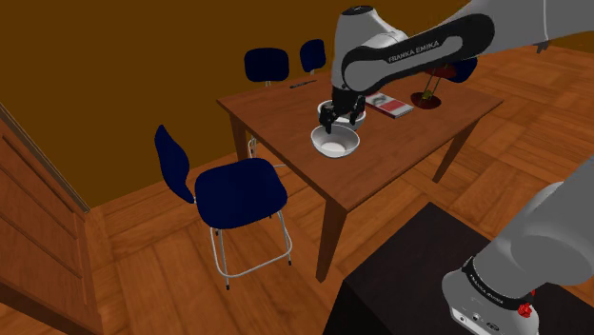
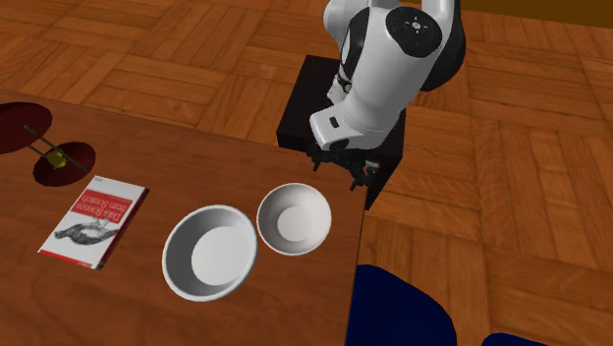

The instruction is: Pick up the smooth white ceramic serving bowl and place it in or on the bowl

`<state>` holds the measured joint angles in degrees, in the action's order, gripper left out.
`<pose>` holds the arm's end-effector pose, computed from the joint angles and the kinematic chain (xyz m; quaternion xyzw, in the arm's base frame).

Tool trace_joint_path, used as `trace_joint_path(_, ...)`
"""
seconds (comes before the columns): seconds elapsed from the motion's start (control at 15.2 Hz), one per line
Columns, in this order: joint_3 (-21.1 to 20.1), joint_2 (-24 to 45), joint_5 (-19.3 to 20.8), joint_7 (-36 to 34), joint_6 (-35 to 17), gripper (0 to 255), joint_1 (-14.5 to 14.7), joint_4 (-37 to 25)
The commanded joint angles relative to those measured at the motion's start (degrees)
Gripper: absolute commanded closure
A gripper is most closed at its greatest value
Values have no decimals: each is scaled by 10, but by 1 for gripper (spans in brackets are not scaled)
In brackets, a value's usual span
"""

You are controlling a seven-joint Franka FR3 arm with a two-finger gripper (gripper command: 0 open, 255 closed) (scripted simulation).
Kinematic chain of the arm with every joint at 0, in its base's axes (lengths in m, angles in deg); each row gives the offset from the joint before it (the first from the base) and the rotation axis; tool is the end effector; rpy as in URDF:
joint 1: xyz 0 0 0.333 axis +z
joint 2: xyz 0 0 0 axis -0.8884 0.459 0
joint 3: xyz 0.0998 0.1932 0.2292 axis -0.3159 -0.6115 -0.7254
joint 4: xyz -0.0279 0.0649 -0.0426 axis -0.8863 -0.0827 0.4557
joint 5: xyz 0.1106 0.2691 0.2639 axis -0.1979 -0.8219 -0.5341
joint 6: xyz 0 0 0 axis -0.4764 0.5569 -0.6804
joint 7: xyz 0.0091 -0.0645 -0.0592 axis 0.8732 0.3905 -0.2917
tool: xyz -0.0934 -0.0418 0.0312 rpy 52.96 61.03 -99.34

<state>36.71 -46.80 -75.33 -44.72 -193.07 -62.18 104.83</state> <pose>0.5330 0.0413 0.4370 0.9902 -0.1071 0.0505 0.0734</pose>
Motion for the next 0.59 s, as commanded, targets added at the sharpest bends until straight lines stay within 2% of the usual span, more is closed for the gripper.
trace_joint_path(0.0,-4,42,11,-16,-15,0,2,-23)
trace_joint_path(0.46,-5,196,49,-60,-37,0,16,-140)
trace_joint_path(0.53,-4,200,50,-60,-43,0,16,-138)
